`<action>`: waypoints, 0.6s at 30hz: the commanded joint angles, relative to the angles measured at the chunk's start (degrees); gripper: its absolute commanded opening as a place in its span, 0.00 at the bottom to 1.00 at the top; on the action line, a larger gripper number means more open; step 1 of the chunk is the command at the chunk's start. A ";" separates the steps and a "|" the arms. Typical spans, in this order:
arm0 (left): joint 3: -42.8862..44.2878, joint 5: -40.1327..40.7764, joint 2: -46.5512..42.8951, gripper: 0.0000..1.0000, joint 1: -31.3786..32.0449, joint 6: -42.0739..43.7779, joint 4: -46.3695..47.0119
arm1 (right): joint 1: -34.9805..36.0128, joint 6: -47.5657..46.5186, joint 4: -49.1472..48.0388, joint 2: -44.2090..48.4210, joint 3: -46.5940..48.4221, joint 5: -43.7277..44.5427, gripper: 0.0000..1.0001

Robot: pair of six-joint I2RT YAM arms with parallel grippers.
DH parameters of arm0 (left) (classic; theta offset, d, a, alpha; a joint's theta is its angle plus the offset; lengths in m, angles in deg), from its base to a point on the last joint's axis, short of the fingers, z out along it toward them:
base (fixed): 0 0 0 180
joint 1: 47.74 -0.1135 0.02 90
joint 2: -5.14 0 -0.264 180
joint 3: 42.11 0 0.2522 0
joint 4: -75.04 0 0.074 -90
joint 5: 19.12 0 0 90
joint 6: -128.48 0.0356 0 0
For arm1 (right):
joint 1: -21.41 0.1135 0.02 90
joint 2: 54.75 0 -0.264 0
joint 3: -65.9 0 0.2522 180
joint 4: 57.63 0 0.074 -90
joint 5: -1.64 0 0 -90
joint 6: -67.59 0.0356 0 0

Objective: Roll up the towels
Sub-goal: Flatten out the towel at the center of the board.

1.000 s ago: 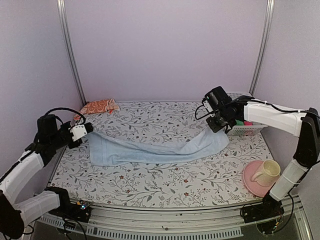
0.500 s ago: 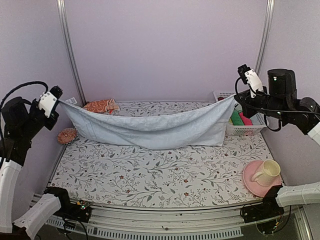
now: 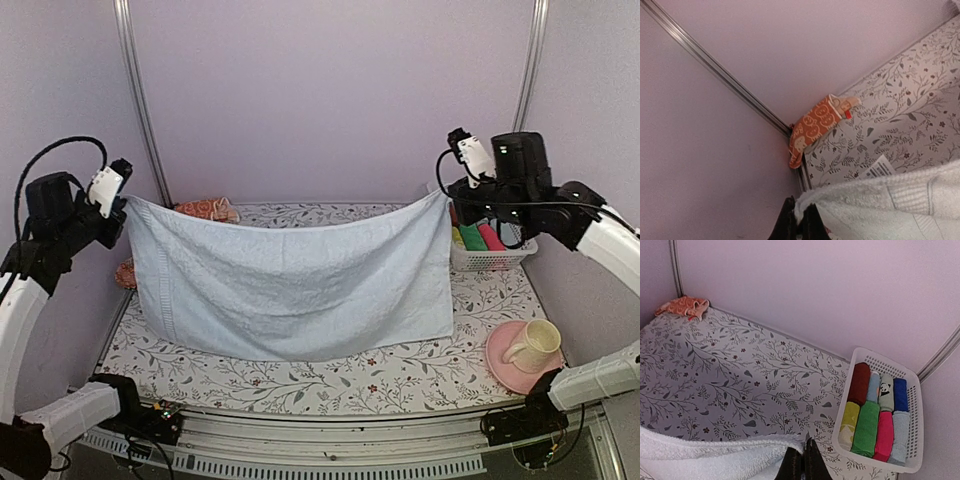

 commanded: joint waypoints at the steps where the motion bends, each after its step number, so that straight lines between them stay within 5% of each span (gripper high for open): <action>1: -6.50 1.63 11.33 0.00 -0.70 -1.51 2.70 | -3.03 0.12 -2.36 -15.19 2.99 5.89 0.02; 10: -6.47 13.68 42.41 0.00 -0.61 -0.40 22.54 | -11.70 -4.16 -7.96 -46.66 21.89 9.16 0.02; 18: 2.27 20.74 58.88 0.00 -0.63 2.86 34.09 | -14.69 -10.04 -10.98 -61.44 36.86 8.78 0.02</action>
